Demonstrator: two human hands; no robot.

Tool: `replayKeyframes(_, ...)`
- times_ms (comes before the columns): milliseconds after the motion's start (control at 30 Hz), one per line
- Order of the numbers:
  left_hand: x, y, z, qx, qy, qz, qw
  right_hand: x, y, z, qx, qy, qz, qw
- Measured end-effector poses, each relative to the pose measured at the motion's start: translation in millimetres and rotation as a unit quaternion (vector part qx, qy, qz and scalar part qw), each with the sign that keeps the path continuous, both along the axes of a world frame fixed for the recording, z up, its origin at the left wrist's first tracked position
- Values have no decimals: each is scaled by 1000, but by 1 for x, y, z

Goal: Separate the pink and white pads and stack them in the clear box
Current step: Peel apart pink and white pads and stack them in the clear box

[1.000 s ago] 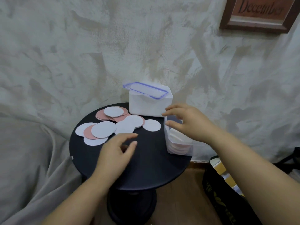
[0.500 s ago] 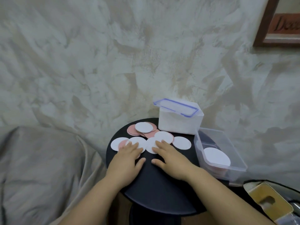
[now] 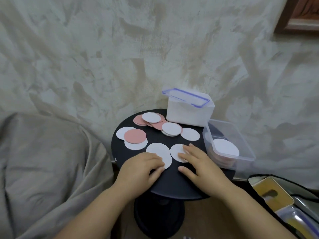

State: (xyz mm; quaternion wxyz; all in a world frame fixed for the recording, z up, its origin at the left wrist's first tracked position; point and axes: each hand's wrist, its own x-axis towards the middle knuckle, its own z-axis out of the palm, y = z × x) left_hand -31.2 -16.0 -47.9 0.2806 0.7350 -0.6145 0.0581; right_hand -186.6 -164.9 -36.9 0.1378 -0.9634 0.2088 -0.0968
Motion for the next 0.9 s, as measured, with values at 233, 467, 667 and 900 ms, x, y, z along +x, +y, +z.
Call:
replayKeyframes(233,-6,20,-13,-10,1,-8,1000,-28,10,-3,18,-2,31,999)
replayKeyframes(467,-3,30,-17,-29,7,-88,996,-46,16,-9,111,-89,55,988)
replayKeyframes(667,-7,40,-3,-115,110,-48,986,-50,24,-19,83,-176,51,980)
replayKeyframes(900,-24,28,14,-234,313,132,911,-53,35,-11,131,-224,29,965)
